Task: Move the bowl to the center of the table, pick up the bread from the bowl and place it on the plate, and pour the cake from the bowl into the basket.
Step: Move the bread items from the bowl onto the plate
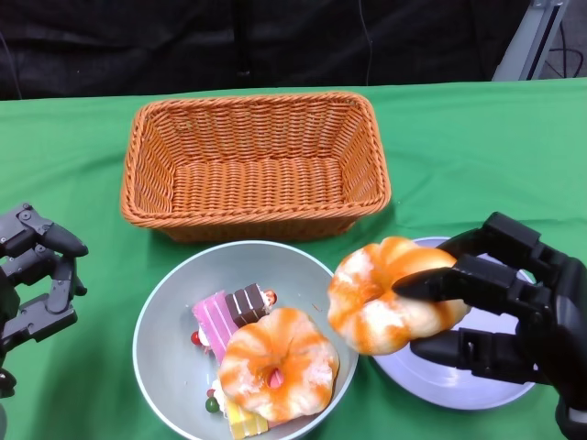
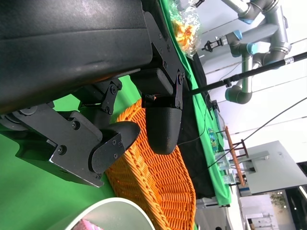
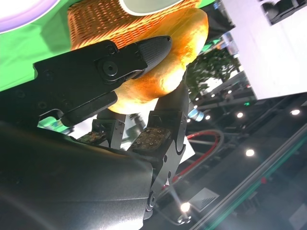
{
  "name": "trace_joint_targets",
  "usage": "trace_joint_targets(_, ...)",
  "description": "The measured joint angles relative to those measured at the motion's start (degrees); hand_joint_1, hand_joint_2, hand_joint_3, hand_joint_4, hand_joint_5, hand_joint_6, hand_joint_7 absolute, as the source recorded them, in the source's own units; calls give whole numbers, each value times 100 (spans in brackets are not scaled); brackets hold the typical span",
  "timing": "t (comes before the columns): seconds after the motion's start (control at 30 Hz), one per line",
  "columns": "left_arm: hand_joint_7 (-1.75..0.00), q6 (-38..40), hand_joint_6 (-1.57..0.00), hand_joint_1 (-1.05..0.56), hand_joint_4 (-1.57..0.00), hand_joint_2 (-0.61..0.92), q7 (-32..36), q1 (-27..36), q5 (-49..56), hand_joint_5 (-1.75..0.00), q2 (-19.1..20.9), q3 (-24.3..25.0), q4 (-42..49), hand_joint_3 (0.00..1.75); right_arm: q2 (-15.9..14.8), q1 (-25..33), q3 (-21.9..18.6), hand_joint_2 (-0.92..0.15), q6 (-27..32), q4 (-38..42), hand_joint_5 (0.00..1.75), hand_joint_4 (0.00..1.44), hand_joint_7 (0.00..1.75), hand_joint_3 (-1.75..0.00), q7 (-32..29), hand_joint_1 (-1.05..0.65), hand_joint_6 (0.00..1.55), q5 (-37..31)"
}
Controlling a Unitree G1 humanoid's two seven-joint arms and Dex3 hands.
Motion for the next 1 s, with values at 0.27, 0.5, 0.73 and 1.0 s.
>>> trace_joint_targets(0.27,-147,-125,-72,-3,-74,55,-5,-47,1,-175,30,37,157,115,19,-52,-199,-84,120,628,104,81,63,0,-295,-17,96,-238)
trace_joint_targets(0.5,-147,-152,-70,-2,-74,55,-5,-75,5,-175,37,37,213,117,19,-405,-60,-81,275,1394,100,88,54,0,-662,-13,103,-663)
trace_joint_targets(0.73,-148,-169,-70,-2,-76,54,-80,-119,-128,-175,44,65,323,119,15,-934,287,-80,335,2415,114,84,41,-1,-885,-10,107,-697)
trace_joint_targets(1.0,-149,-175,-70,-1,-76,56,-122,-161,-131,-175,61,90,329,117,65,-1582,818,-81,646,3409,115,84,37,-1,-1254,-14,109,-914)
